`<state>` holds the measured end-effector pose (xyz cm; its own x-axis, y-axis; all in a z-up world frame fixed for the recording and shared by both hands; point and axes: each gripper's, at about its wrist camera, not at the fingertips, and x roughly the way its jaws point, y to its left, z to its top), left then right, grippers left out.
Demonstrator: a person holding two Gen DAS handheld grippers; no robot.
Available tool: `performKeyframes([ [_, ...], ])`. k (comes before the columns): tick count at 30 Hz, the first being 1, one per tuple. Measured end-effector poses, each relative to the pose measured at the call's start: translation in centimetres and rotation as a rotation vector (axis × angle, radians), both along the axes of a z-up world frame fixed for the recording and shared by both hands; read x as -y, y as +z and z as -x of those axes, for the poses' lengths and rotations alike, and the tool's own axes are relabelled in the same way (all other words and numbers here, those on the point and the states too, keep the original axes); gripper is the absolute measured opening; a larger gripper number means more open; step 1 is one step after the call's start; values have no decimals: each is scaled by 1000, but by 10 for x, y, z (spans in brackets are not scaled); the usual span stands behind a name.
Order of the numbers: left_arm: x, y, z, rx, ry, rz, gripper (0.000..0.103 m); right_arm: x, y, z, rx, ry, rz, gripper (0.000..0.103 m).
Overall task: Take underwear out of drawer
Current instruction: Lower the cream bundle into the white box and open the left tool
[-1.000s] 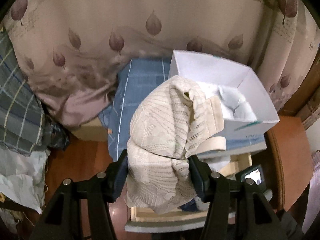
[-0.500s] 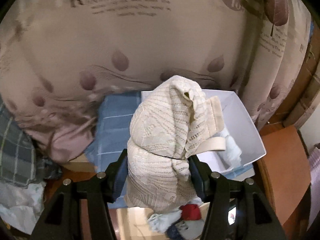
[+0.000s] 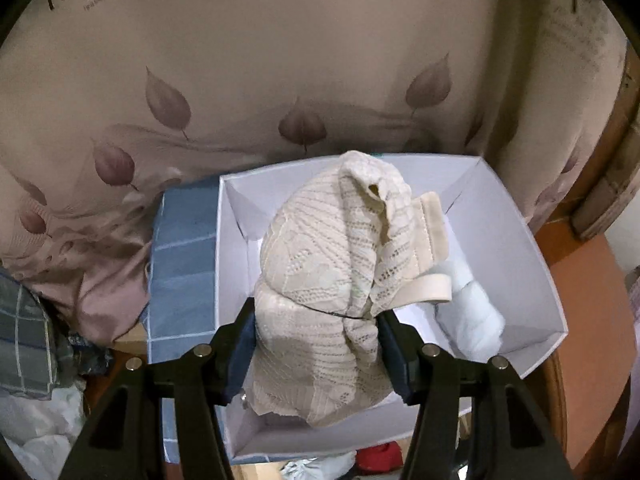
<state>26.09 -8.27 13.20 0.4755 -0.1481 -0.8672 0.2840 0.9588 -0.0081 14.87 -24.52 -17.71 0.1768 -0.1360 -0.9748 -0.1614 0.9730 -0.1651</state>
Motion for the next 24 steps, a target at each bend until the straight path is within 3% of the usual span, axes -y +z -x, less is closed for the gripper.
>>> performKeyframes([
  [7,-6,-36,-5,-94,86,-32,58,1,1,2,1,4,1,48],
  [14,-16,-36,-6,-107,121,-14,62,-2,0,5,1,6,2,48],
  [24,-16,-33,-12,-125,94,0,66,-4,0,6,2,9,5,48],
])
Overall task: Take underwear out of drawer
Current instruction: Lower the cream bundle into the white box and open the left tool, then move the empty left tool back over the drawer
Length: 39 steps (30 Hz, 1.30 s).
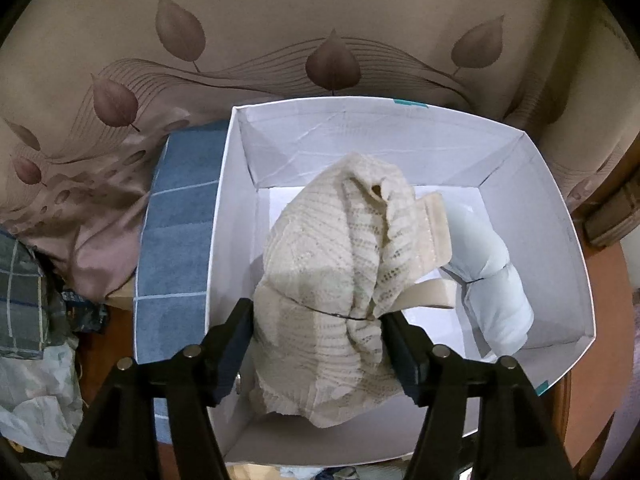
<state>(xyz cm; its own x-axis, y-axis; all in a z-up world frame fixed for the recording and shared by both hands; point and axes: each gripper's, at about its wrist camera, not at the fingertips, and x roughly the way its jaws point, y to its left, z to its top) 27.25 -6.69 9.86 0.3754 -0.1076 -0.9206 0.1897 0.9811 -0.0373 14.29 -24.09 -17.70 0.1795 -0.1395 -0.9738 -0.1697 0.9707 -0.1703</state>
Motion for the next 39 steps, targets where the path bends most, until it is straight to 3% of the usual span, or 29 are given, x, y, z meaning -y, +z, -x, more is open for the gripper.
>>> performKeyframes([
  [10,-9,17,-3,15,21,91,70,-4,-3,0,0,0,2,48],
  [26,-33,59,74,108,-102,-37,70,-3,-7,-6,-33,10,4,48],
  [32,-65,44,112,111,-33,-62,70,-4,-9,-10,-54,29,26,48],
  [39,-98,-11,146,39,68,-76,70,1,-9,-12,-43,12,21,47],
])
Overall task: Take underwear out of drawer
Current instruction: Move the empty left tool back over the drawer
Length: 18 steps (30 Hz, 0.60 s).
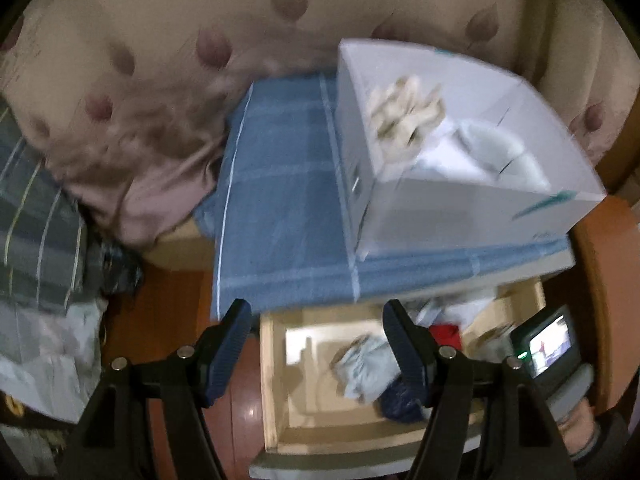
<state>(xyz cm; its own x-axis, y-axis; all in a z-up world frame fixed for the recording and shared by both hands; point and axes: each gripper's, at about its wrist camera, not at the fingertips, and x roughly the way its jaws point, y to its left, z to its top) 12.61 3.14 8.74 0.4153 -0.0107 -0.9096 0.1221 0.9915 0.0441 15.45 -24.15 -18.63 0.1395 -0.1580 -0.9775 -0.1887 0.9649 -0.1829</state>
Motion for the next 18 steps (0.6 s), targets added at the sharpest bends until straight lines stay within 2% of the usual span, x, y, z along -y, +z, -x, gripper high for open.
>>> performKeyframes([
  [10,9,-102,42,-97,63,-39,70,-6,5,9,42,-1,4,45],
  [18,16,-142,53,-152,123,0,70,-6,21,17,119,4,15,44],
])
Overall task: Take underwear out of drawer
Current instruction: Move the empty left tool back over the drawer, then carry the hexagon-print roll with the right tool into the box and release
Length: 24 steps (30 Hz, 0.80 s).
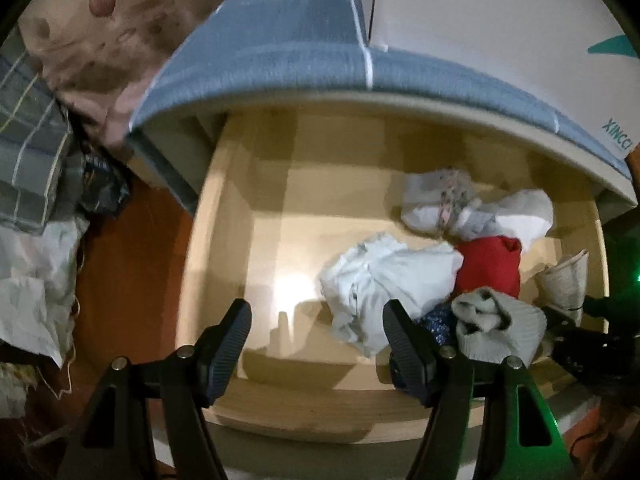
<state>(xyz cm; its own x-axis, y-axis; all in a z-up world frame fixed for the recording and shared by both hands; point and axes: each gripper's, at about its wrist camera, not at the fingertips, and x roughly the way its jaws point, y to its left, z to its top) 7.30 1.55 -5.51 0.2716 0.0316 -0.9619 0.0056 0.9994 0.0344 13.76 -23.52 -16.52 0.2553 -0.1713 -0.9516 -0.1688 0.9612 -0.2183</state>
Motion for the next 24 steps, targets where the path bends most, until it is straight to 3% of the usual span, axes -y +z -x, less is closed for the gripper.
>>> performKeyframes([
  [3,4,-8,5,-14,2,-4,70,-1,9,4,25,1,-9,44],
  [9,4,-15,8,-47,49,91,70,3,33,14,110,12,-30,44],
  [17,4,-26,7,-84,69,106,70,6,74,30,160,38,-59,44],
  [24,-16,-32,7,-106,153,170,70,13,119,32,202,41,-111,44],
])
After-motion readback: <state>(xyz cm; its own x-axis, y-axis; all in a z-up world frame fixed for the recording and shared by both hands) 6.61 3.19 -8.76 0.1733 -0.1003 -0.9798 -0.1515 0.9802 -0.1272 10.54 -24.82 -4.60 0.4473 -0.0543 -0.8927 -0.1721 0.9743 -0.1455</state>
